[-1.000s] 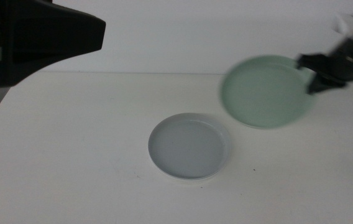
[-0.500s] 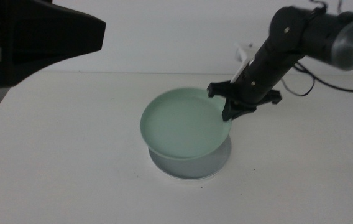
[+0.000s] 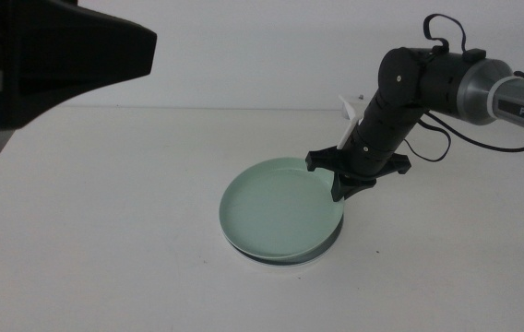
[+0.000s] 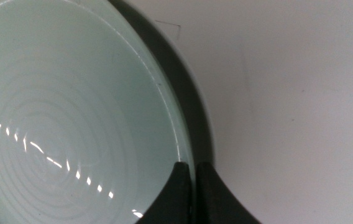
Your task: Stack the three bowls on top of each other.
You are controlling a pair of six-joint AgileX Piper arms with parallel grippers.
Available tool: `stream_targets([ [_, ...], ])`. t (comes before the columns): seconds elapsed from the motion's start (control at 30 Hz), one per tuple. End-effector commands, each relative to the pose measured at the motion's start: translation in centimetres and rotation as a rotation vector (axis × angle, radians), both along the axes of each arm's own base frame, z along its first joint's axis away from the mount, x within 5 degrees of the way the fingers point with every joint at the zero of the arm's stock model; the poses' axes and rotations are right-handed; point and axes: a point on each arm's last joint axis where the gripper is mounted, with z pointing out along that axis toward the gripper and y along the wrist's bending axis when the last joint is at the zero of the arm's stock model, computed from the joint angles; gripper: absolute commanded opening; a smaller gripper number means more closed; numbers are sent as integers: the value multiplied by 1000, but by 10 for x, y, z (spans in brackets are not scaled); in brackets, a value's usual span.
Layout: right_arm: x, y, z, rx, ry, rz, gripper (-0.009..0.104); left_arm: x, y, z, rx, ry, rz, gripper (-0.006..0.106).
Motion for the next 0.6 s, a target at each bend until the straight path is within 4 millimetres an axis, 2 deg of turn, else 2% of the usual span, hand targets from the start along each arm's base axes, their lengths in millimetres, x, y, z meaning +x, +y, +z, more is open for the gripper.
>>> stream_targets([
  [0.0,1,0,2,-11,-18,5,-2,0,-1,-1,-5,5,-2,94],
  [0.07,1,0,2,-11,-17,6,2,0,-1,-1,-5,5,-2,94],
  [0.13,1,0,2,-6,-14,3,13,0,-1,-1,-5,5,-2,94],
  [0.27,0,0,3,-9,-7,27,50,1,0,-1,3,2,3,94],
  [0.37,-2,0,18,-14,-30,102,78,1,0,-1,3,2,3,94],
  [0.43,-4,-2,41,-13,-87,160,93,1,0,-1,3,2,3,94],
  [0.57,-15,-17,99,-6,-235,171,93,1,0,-1,3,2,3,94],
])
